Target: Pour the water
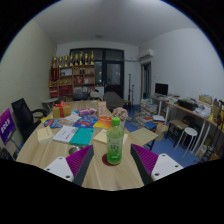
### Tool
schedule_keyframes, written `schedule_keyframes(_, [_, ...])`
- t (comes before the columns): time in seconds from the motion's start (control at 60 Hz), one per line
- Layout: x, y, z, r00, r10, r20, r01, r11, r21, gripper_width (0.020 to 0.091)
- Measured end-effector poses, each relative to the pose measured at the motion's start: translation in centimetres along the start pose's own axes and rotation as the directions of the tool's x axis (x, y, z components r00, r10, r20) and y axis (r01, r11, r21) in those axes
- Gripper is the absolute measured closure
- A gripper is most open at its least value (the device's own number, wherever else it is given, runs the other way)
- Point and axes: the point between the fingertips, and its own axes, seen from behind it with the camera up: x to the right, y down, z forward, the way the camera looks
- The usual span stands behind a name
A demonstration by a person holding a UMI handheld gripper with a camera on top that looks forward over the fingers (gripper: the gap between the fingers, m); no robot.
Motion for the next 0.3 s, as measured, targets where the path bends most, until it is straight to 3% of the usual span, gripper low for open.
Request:
schedule_keyframes(0.183, [-3.7,-2.9,-11.7,0.999,-0.011,-0.043,0.012,1.0,0.022,0.0269])
schedule_keyframes(0.3, [-6.8,-5.2,-18.3,0.999,-0.038,-0.036,0.04,0.997,0.073,0.0269])
